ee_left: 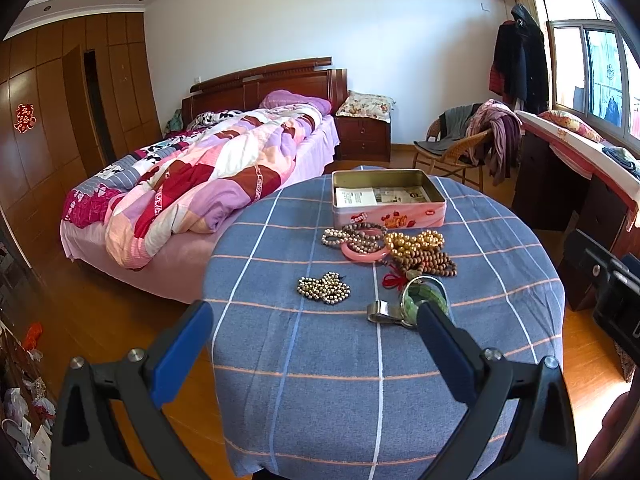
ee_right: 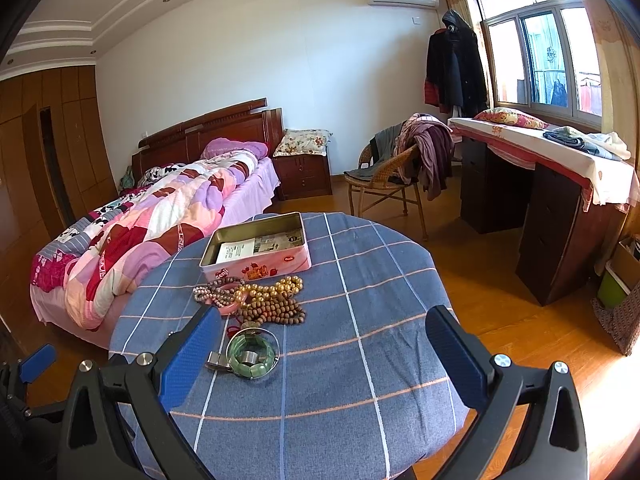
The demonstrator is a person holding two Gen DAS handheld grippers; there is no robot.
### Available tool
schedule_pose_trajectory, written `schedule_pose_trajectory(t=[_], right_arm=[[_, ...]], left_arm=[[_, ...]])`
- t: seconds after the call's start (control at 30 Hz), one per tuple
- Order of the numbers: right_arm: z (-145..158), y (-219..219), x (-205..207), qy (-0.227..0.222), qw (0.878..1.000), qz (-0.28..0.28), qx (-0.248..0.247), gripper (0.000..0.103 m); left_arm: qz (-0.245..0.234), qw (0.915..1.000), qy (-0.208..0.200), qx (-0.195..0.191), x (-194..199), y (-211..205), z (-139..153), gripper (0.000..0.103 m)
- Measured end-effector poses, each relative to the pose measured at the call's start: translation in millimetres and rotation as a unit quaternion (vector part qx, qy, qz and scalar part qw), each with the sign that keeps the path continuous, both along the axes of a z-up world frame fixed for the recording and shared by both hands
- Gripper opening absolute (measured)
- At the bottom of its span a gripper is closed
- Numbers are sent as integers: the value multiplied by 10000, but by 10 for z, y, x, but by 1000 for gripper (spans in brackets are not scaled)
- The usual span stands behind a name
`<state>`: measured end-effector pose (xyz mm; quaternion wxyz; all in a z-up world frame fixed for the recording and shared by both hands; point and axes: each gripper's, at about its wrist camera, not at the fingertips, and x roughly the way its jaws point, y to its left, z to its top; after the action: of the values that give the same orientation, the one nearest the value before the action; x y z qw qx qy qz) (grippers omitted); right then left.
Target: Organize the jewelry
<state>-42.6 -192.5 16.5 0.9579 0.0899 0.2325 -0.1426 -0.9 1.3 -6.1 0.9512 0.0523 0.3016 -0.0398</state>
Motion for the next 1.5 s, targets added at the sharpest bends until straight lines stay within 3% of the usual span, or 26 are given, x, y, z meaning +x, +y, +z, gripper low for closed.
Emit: schedule_pose_trajectory(t=[1.03,1.3,1.5], right_arm=[[-97,50,217,297,9995,107,-96,102],[-262,-17,508,595,9980,199,-1,102],[-491,-136,700,788,9963,354,50,102]], left_arm=[[-74,9999,76,-45,46,-46,-53,103],[-145,9995,273,-24,277,27,-242,103],[8,9983,546,206,492,114,-464,103]])
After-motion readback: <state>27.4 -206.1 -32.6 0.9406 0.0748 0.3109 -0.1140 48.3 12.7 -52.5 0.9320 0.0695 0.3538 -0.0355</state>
